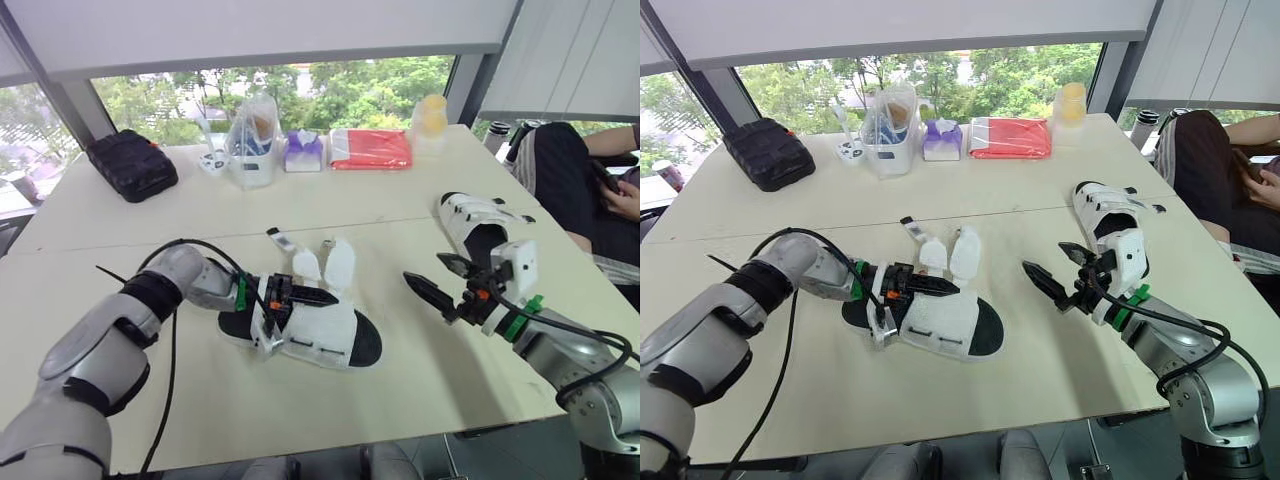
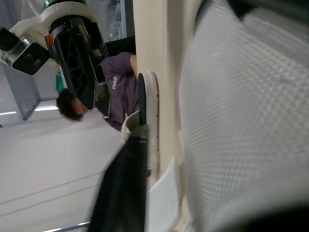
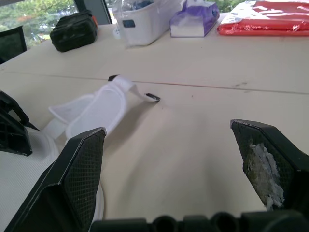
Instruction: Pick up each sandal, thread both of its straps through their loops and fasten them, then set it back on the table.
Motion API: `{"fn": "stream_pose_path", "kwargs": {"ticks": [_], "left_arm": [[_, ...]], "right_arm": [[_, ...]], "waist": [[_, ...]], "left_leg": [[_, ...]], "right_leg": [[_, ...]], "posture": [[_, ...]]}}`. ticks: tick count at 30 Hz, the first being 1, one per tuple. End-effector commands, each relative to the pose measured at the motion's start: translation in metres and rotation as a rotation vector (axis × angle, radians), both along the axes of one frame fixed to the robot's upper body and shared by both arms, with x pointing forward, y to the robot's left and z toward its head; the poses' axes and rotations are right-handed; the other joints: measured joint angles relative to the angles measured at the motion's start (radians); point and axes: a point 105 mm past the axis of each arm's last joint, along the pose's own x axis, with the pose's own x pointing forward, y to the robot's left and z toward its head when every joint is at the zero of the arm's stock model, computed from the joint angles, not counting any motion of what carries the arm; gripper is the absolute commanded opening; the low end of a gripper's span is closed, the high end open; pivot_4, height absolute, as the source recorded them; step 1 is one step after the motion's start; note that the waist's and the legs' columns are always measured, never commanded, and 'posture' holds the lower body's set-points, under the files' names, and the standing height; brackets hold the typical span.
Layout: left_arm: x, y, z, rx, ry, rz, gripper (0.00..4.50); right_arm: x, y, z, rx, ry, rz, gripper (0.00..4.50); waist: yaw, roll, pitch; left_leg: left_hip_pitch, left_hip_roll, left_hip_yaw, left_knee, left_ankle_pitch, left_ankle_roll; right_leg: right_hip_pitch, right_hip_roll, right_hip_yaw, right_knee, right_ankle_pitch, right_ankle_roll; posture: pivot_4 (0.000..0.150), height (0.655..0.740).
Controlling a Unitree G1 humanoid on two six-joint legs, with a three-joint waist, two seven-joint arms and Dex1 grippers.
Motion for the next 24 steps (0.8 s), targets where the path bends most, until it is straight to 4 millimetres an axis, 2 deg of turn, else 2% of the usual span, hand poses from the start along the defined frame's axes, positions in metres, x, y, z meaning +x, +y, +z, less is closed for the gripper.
{"fn": "stream_pose_path", "kwargs": {"ticks": [1,3,7,14,20,24], "left_arm": [[0.006,0.002,0.017,-0.088,0.039,0.056,3.49],[0.011,0.000,0.022,-0.129,0.074,0.104,4.47],[0.012,-0.002,0.024,-0.159,0.152,0.147,4.47],[0.007,-0.009,0.012,-0.194,0.450,0.293,4.47],[0.028,-0.014,0.018,-0.315,0.637,0.503,4.47],[0.033,-0.018,0.023,-0.394,0.725,0.587,4.47]], "right_arm": [[0.002,0.000,0.006,-0.011,-0.039,-0.002,4.50],[0.003,0.001,0.004,-0.012,-0.037,-0.004,4.50],[0.004,0.003,0.002,-0.009,-0.037,-0.002,4.50],[0.006,0.003,-0.002,0.001,-0.029,-0.022,4.50],[0.007,0.006,-0.004,0.013,-0.030,-0.040,4.50],[0.008,0.003,-0.004,0.015,-0.031,-0.055,4.50]], "waist": [[0.001,0.000,0.000],[0.001,0.000,0.000],[0.000,0.000,0.000],[-0.004,0.001,0.000],[0.002,0.001,-0.001],[-0.001,0.001,-0.001]], "left_leg": [[0.000,0.000,0.000,0.000,0.000,0.000],[0.000,0.000,0.000,0.000,0.000,0.000],[0.000,0.001,0.000,0.001,0.000,0.000],[0.000,0.001,-0.001,0.001,0.000,0.000],[0.000,0.001,-0.002,0.003,0.000,0.001],[0.001,0.001,-0.002,0.004,0.000,0.001]], "right_leg": [[0.000,0.000,0.000,0.000,0.000,0.000],[0.000,0.000,0.000,0.000,0.000,0.000],[0.000,0.000,0.000,0.001,0.000,0.000],[0.000,0.000,0.000,0.001,0.000,0.000],[0.001,0.000,0.000,0.003,0.000,0.000],[0.002,0.000,0.000,0.003,0.000,0.000]], "posture": [[0.150,0.7400],[0.150,0.7400],[0.150,0.7400],[0.150,0.7400],[0.150,0.7400],[0.150,0.7400]]}}
